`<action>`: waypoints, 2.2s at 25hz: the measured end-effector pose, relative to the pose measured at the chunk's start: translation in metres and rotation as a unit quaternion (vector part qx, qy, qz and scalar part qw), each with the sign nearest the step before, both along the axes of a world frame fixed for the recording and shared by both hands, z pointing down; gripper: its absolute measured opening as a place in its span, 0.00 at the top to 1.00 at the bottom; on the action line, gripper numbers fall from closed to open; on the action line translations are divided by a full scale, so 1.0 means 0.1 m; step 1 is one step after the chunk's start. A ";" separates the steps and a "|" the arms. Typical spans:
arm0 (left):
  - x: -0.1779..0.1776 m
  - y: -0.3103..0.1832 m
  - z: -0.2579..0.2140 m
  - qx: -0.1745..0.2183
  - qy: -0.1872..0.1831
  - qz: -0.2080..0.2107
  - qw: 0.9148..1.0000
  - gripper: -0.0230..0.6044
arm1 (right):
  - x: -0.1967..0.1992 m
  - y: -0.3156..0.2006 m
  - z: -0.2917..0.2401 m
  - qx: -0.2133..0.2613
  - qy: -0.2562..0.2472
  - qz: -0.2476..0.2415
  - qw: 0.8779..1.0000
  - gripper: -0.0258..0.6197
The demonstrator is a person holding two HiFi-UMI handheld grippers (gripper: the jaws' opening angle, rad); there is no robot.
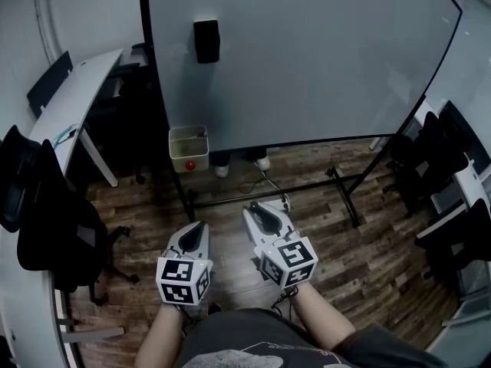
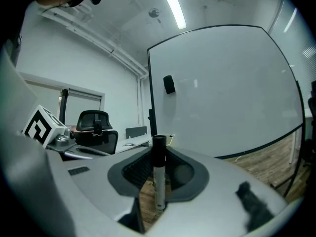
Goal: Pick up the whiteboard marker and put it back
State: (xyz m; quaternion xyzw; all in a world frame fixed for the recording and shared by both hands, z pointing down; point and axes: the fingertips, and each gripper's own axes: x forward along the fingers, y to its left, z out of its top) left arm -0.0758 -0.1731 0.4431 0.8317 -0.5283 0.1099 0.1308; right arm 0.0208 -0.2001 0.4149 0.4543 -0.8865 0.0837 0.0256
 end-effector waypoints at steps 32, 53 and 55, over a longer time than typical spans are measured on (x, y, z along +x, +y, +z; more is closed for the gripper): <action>-0.58 -1.71 -0.24 0.018 -0.011 -0.158 0.987 0.94 | -0.85 -1.95 -0.74 0.064 -0.048 -0.176 0.981 0.83; -0.81 -1.75 -0.02 -0.007 -0.006 -0.183 0.983 0.94 | -1.23 -1.99 -0.02 0.054 0.008 -0.207 0.977 0.83; -0.80 -1.71 0.01 -0.010 -0.006 -0.178 0.984 0.94 | -1.18 -1.97 -0.01 0.052 0.007 -0.198 0.979 0.83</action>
